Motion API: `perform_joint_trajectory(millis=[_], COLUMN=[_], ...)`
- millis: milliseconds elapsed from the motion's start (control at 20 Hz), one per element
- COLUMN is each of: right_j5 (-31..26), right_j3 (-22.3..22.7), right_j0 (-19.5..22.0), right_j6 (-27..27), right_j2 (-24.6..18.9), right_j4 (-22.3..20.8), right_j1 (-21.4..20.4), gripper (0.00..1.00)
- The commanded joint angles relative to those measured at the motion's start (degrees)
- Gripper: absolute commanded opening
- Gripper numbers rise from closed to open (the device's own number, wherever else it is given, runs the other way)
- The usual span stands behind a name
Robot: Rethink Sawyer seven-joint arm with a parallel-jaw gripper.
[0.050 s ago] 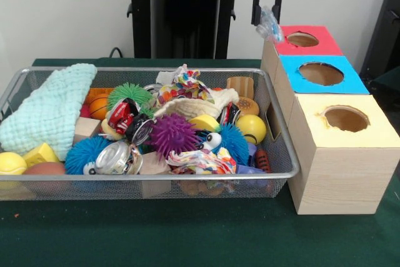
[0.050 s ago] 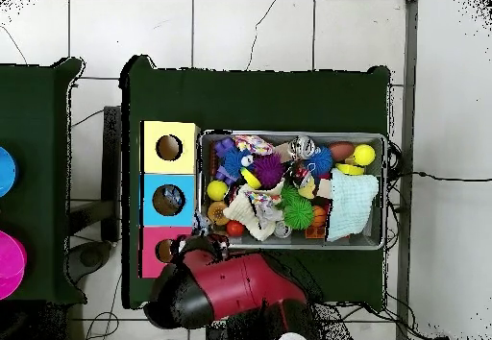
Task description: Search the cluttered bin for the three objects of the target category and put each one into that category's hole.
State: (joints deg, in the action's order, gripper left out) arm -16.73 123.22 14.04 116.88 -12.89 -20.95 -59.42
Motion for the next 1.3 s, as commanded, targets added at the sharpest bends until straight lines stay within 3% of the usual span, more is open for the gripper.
perform_joint_trajectory(millis=[50,300,450,650,1300], right_j5=[-2.0,-6.9,-7.0,-3.3,2.4], right_j3=[-12.4,-18.2,-18.9,-17.2,-13.6], right_j0=[-3.6,-5.8,-8.1,-7.9,-20.4], right_j6=[11.6,10.4,11.6,11.4,18.7], right_j2=[7.0,7.9,9.8,8.6,18.8], right_j4=[3.1,5.3,6.3,9.4,18.1], right_j1=[5.5,8.8,9.6,12.1,16.0], gripper=[0.00,0.00,0.00,0.00,0.00])
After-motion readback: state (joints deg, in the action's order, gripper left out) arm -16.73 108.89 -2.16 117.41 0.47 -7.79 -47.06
